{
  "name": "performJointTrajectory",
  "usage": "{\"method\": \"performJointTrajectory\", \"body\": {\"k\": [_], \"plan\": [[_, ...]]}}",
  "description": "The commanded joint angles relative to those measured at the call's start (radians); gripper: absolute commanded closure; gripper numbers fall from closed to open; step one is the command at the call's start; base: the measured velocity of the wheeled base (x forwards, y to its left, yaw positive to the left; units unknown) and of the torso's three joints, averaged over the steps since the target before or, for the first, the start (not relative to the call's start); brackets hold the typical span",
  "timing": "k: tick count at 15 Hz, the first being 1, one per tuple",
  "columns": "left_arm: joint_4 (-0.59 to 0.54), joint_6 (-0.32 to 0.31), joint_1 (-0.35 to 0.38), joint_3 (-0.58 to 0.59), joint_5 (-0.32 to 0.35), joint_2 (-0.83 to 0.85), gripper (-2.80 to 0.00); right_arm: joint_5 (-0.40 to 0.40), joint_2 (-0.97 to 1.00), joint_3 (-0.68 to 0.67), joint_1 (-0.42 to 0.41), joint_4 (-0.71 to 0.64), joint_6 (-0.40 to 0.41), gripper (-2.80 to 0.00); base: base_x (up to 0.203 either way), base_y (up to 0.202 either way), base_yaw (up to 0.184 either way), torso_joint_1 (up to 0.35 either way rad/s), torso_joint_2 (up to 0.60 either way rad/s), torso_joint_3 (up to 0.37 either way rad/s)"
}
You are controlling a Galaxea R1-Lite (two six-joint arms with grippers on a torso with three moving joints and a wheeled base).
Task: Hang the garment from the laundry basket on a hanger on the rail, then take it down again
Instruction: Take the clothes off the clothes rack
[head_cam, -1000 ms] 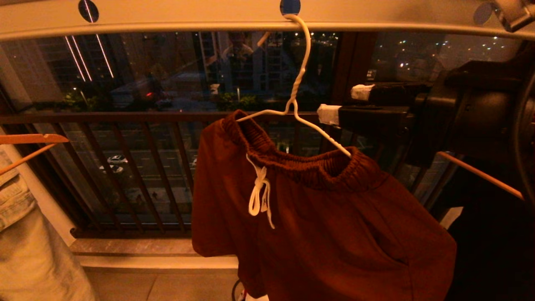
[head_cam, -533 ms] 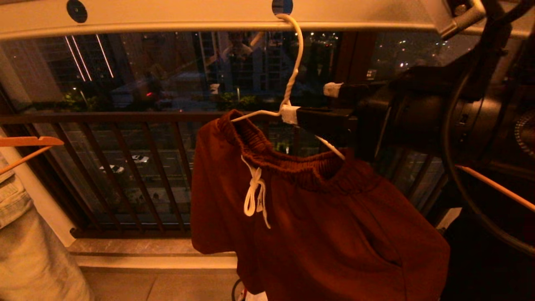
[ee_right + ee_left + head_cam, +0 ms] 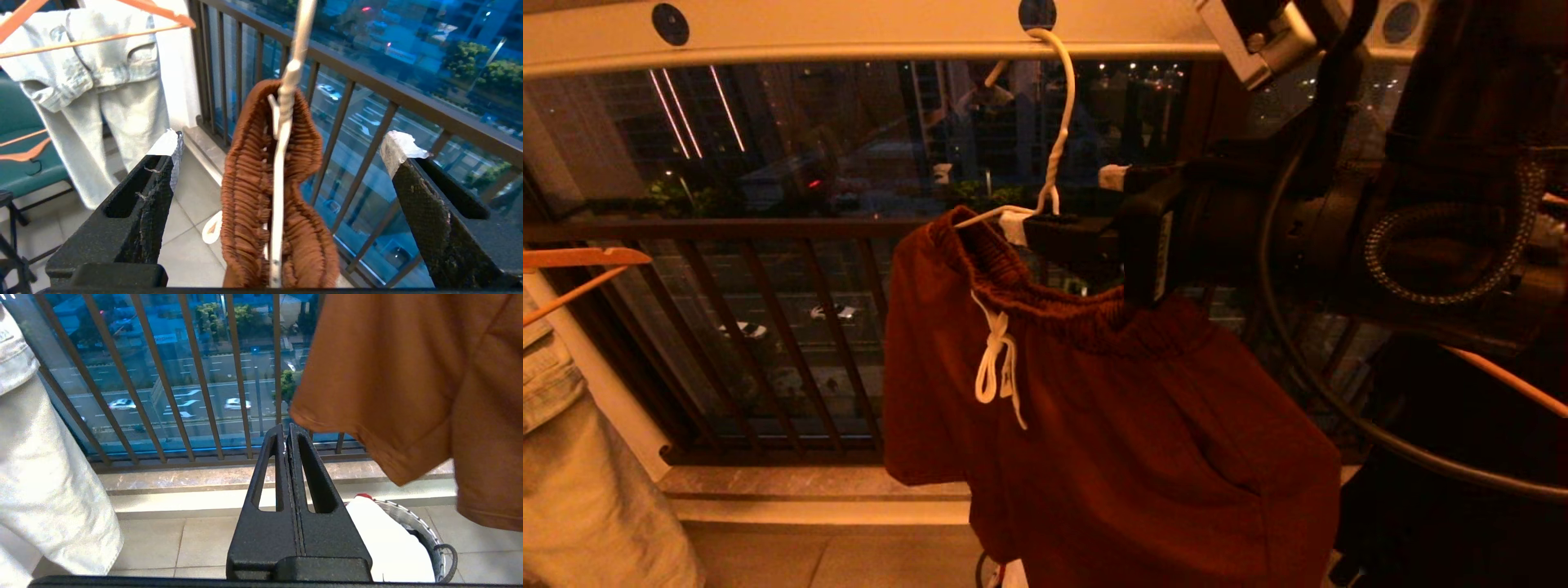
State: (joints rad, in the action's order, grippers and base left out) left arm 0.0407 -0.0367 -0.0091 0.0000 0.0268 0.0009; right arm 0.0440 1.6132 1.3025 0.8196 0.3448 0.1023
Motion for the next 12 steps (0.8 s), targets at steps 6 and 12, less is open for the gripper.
{"method": "performJointTrajectory", "body": {"k": [6,12], "plan": [[0.001,0.0,0.0,0.014,0.001,0.001,0.0,-0.019,0.119,0.109,0.001,0.0,0.033,-2.8,0.0,0.0,0.0,0.0,0.0,0.0],[0.001,0.0,0.0,0.014,-0.001,0.001,0.0,-0.036,0.133,0.127,0.001,0.002,0.039,0.0,0.0,0.0,0.0,0.0,0.0,0.0]]}}
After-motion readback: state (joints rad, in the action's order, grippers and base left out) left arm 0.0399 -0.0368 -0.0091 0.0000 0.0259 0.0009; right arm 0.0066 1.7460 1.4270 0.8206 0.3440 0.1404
